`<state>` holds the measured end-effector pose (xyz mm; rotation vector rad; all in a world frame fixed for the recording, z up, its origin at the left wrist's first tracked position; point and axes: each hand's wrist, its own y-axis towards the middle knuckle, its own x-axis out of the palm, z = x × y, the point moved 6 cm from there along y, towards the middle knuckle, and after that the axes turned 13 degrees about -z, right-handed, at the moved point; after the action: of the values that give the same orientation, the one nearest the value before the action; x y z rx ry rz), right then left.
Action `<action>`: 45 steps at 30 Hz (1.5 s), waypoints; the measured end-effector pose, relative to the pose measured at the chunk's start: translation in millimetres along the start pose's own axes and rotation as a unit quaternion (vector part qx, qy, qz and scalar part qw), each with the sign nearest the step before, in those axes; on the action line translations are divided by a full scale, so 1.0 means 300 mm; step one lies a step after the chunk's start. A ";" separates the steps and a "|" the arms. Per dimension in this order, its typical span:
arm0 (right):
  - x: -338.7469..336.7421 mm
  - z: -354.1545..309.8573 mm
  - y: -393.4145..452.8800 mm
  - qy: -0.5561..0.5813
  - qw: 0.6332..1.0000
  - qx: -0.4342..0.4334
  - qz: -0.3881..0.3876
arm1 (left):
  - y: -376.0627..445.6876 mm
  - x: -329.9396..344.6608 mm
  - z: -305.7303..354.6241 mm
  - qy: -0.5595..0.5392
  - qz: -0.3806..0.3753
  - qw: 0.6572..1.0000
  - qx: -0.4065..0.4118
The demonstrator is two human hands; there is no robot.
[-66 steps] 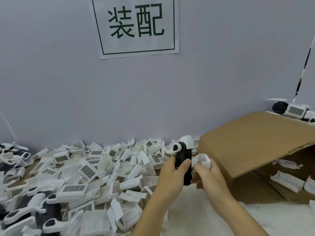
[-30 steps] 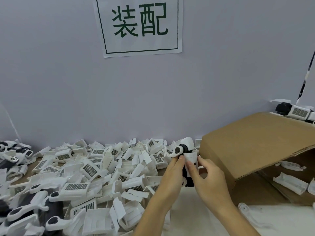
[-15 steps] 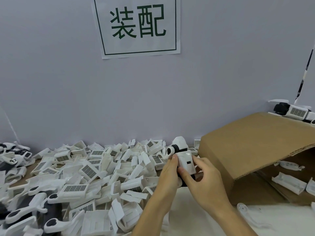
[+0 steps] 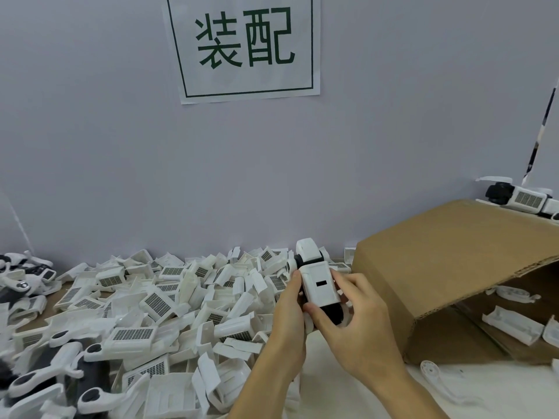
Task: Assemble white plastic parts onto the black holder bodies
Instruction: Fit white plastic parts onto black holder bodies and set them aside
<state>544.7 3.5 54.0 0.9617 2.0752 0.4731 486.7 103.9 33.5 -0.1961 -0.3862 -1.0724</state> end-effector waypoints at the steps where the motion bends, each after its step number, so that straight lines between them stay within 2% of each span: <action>1: -0.001 -0.001 0.000 0.000 1.000 -0.001 0.000 | -0.001 0.001 0.001 -0.002 0.001 1.000 -0.001; 5: -0.011 -0.007 -0.004 0.011 1.000 -0.008 0.024 | -0.005 0.002 0.001 -0.003 0.006 1.000 -0.005; 8: -0.045 -0.010 -0.011 0.022 0.996 -0.009 0.085 | -0.011 -0.007 0.001 -0.007 0.023 1.000 -0.010; 11: -0.075 -0.026 -0.019 -0.015 0.991 -0.022 0.128 | -0.015 -0.018 0.005 -0.030 0.039 0.999 -0.007; 18: -0.074 -0.027 -0.023 -0.058 0.987 -0.034 0.148 | -0.019 -0.018 0.015 -0.034 0.041 0.999 0.007; 21: -0.073 -0.015 -0.021 0.030 0.991 0.005 0.127 | -0.019 -0.024 0.014 -0.014 0.054 0.998 0.006; 24: -0.062 0.024 -0.022 0.224 0.966 0.075 0.099 | -0.019 -0.024 0.009 -0.007 0.058 0.998 0.002; 26: -0.054 0.036 -0.023 0.311 0.941 0.129 0.041 | -0.013 -0.028 0.005 0.003 0.057 0.998 0.007; 28: -0.058 0.034 -0.025 0.351 0.915 0.188 -0.061 | -0.005 -0.033 0.006 0.020 0.057 0.998 0.016; 32: -0.157 0.045 -0.093 0.388 0.829 0.307 -0.262 | 0.003 -0.046 0.008 -0.005 0.060 0.998 0.027; 34: -0.253 0.069 -0.158 0.373 0.788 0.362 -0.330 | 0.006 -0.045 0.012 -0.022 0.053 0.998 0.034; 36: -0.350 0.112 -0.235 0.319 0.765 0.424 -0.366 | 0.011 -0.043 0.013 -0.028 0.045 0.998 0.039; 37: -0.390 0.140 -0.264 0.303 0.761 0.450 -0.354 | 0.014 -0.042 0.011 -0.027 0.043 0.998 0.042; 38: -0.426 0.168 -0.277 0.303 0.772 0.467 -0.307 | 0.015 -0.041 0.009 -0.025 0.040 0.998 0.043; 40: -0.501 0.222 -0.261 0.349 0.813 0.452 -0.115 | 0.015 -0.036 0.008 -0.028 0.034 0.998 0.047; 41: -0.535 0.240 -0.247 0.377 0.823 0.425 -0.013 | 0.015 -0.034 0.009 -0.030 0.030 0.998 0.050; 42: -0.559 0.245 -0.236 0.381 0.829 0.406 0.053 | 0.015 -0.034 0.010 -0.031 0.028 0.998 0.053; 43: -0.569 0.240 -0.229 0.358 0.837 0.408 0.075 | 0.016 -0.034 0.014 -0.031 0.027 0.998 0.055; 45: -0.557 0.225 -0.232 0.262 0.859 0.438 0.033 | 0.017 -0.038 0.023 -0.033 0.028 0.997 0.058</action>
<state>632.4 -168.8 53.5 1.5420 2.8361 -0.2770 485.0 118.0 35.4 -0.1388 -0.4984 -0.9863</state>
